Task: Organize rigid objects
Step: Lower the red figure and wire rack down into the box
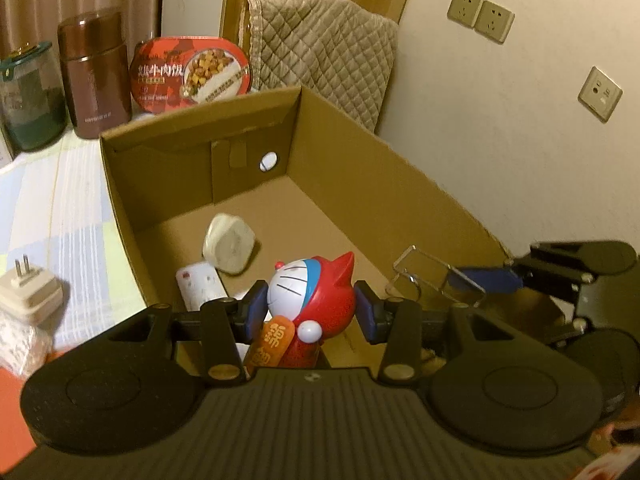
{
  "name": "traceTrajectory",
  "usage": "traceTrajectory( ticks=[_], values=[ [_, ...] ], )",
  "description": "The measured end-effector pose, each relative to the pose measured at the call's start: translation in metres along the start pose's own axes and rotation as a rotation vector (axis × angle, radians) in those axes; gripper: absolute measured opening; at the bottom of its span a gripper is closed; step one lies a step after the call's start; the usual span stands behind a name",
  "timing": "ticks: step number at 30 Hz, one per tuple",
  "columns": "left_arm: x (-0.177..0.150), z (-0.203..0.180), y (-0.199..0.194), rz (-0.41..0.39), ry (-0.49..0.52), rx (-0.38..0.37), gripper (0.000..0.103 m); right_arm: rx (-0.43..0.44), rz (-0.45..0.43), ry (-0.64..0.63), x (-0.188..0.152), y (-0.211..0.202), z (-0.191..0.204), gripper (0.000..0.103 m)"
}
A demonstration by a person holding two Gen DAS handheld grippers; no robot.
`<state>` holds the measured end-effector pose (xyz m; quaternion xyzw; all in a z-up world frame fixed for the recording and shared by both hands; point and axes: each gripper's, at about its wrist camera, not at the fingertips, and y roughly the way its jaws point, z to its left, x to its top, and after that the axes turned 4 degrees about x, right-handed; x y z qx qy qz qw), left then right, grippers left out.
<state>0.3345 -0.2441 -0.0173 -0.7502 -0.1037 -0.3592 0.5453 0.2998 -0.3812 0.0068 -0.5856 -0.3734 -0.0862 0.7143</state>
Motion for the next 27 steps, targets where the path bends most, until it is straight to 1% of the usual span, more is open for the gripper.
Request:
traceTrajectory(
  ticks=[4,11,19,27],
  values=[
    [-0.008,-0.002,-0.007,0.008,-0.004,-0.007,0.041,-0.002,0.003,0.008,-0.004,0.000,-0.002,0.051],
    [-0.020,-0.010,-0.017,0.017,0.039,0.013,0.041,-0.006,-0.001,0.024,-0.009,-0.004,-0.002,0.051],
    [-0.034,-0.020,-0.030,0.024,0.071,0.011,0.041,0.000,-0.007,0.039,-0.013,-0.011,0.000,0.051],
    [-0.035,-0.023,-0.039,0.016,0.094,0.017,0.039,0.002,-0.015,0.045,-0.016,-0.016,0.004,0.051]
  ],
)
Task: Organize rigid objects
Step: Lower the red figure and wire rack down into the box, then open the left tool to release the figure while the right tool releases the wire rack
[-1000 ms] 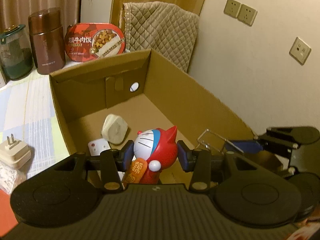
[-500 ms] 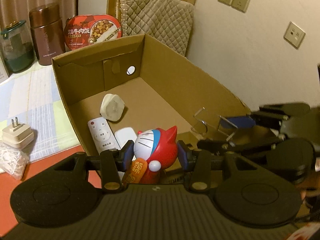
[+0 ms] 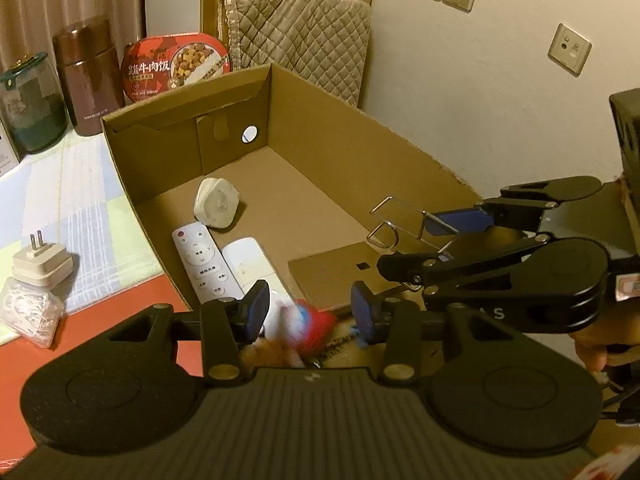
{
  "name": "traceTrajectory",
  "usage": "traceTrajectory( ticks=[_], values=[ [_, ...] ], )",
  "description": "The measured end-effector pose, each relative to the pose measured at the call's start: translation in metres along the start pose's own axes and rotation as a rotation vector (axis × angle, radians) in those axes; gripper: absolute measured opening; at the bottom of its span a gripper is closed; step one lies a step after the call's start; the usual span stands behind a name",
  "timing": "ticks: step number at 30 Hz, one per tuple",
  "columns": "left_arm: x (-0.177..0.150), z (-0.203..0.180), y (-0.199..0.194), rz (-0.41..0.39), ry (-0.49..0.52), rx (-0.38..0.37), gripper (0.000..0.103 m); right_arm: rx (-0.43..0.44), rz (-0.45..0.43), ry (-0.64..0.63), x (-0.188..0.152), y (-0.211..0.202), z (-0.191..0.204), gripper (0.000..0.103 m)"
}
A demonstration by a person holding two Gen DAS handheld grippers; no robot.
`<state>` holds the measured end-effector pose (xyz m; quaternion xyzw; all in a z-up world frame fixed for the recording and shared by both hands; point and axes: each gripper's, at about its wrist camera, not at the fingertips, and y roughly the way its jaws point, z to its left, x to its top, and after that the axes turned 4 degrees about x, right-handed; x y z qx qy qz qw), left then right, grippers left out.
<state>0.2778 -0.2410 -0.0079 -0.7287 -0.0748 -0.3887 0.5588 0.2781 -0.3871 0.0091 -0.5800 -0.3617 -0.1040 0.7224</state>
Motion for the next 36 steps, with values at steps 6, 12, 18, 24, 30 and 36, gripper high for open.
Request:
traceTrajectory(
  ticks=[6,12,18,24,30,36],
  values=[
    [0.003,0.009,-0.012,-0.033,-0.022,0.021,0.039,0.000,-0.014,0.013,0.001,-0.006,0.000,0.051],
    [0.004,0.017,-0.024,-0.057,-0.035,0.046,0.039,-0.002,-0.024,0.015,0.004,-0.011,0.005,0.051],
    [0.002,0.022,-0.030,-0.070,-0.042,0.049,0.039,0.001,-0.013,0.009,0.002,-0.008,0.012,0.051],
    [0.000,0.023,-0.032,-0.072,-0.038,0.043,0.039,0.001,0.005,0.022,-0.001,-0.002,0.011,0.051],
    [-0.001,0.024,-0.032,-0.076,-0.040,0.044,0.039,-0.003,0.013,0.032,-0.002,0.000,0.010,0.051],
    [-0.002,0.025,-0.033,-0.081,-0.039,0.044,0.039,-0.010,0.018,0.041,-0.002,0.003,0.009,0.051]
  ],
)
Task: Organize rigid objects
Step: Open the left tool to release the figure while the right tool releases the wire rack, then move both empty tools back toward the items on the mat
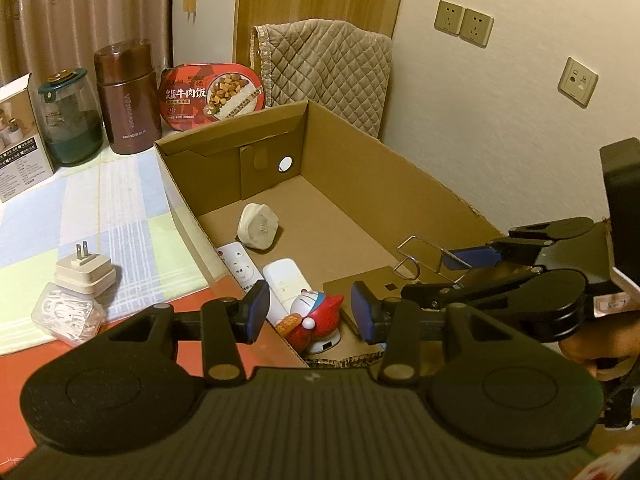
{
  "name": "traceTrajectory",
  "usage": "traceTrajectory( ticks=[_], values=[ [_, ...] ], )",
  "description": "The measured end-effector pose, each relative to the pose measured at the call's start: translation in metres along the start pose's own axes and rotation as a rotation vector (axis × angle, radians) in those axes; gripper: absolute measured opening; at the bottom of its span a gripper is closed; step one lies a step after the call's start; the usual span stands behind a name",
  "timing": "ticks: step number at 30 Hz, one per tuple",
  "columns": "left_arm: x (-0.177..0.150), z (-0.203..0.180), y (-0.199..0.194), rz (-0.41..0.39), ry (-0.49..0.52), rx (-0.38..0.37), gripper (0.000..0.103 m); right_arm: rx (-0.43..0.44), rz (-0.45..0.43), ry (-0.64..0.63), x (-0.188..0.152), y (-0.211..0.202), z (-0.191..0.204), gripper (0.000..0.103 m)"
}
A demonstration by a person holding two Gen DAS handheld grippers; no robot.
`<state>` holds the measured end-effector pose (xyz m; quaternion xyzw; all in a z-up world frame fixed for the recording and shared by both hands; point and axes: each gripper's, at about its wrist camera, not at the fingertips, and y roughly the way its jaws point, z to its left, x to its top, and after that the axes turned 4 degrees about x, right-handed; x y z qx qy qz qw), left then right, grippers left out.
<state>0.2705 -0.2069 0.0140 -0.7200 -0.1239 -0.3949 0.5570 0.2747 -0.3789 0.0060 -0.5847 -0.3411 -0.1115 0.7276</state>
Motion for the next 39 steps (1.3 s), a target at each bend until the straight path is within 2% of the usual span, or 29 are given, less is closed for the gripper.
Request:
traceTrajectory(
  ticks=[11,15,19,21,27,34,39],
  values=[
    [0.002,0.014,-0.015,-0.054,-0.018,0.015,0.039,0.046,-0.039,0.096,0.006,0.005,-0.012,0.052],
    [0.000,0.022,-0.023,-0.072,-0.024,0.028,0.040,0.056,-0.065,0.156,0.008,-0.002,-0.019,0.055],
    [-0.003,0.031,-0.030,-0.076,-0.028,0.053,0.042,0.033,-0.080,0.146,0.010,-0.015,-0.015,0.058],
    [-0.006,0.034,-0.035,-0.077,-0.030,0.066,0.047,0.031,-0.091,0.142,0.011,-0.022,-0.012,0.059],
    [-0.015,0.044,-0.053,-0.081,-0.031,0.103,0.053,0.026,-0.126,0.108,0.017,-0.048,0.008,0.061],
    [-0.025,0.061,-0.086,-0.105,-0.040,0.141,0.063,0.033,-0.178,0.055,0.027,-0.078,0.045,0.064],
    [-0.034,0.078,-0.109,-0.121,-0.051,0.173,0.073,0.044,-0.202,0.021,0.033,-0.090,0.074,0.067]
  ],
)
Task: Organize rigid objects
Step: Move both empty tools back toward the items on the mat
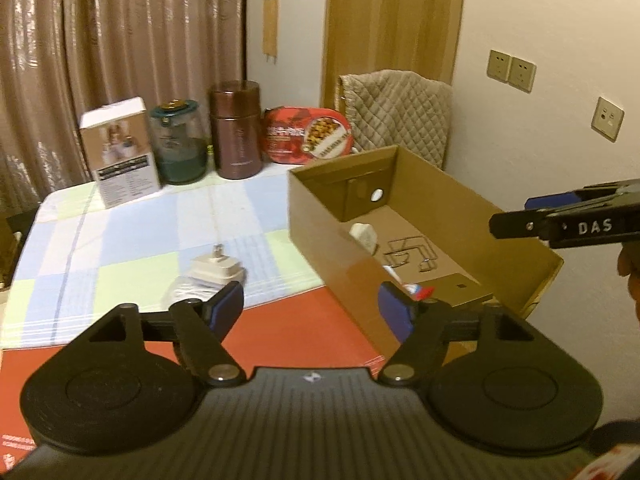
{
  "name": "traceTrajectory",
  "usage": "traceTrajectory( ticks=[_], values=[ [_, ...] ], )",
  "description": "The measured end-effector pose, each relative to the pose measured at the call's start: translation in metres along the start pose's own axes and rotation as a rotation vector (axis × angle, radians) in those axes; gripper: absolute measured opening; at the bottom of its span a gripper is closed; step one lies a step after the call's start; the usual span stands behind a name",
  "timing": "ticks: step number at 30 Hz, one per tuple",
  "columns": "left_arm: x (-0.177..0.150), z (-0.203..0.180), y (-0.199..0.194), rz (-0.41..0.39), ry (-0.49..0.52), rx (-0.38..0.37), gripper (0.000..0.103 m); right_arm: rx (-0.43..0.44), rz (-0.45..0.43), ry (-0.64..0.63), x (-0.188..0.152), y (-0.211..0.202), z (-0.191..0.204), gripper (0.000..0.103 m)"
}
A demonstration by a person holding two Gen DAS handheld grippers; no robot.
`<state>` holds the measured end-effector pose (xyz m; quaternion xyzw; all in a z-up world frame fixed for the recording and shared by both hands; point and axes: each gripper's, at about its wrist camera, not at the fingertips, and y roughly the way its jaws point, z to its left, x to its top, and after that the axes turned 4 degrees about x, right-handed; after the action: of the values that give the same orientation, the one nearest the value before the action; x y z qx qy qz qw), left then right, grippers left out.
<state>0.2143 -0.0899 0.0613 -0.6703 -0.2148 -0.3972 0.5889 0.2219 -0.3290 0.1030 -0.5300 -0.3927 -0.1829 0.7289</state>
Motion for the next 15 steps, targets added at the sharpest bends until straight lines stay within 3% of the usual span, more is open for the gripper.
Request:
traceTrajectory(
  ticks=[4,9,15],
  values=[
    [-0.007,0.025,-0.011,-0.013,-0.024,0.007,0.080,0.030,-0.018,-0.017,0.001,-0.003,0.022,0.070],
    [-0.022,0.064,-0.017,-0.020,-0.039,0.067,0.090,0.081,-0.040,-0.041,-0.004,0.003,0.047,0.072],
    [-0.049,0.102,-0.007,0.005,-0.046,0.150,0.092,0.150,-0.063,-0.040,-0.017,0.025,0.081,0.073]
  ],
)
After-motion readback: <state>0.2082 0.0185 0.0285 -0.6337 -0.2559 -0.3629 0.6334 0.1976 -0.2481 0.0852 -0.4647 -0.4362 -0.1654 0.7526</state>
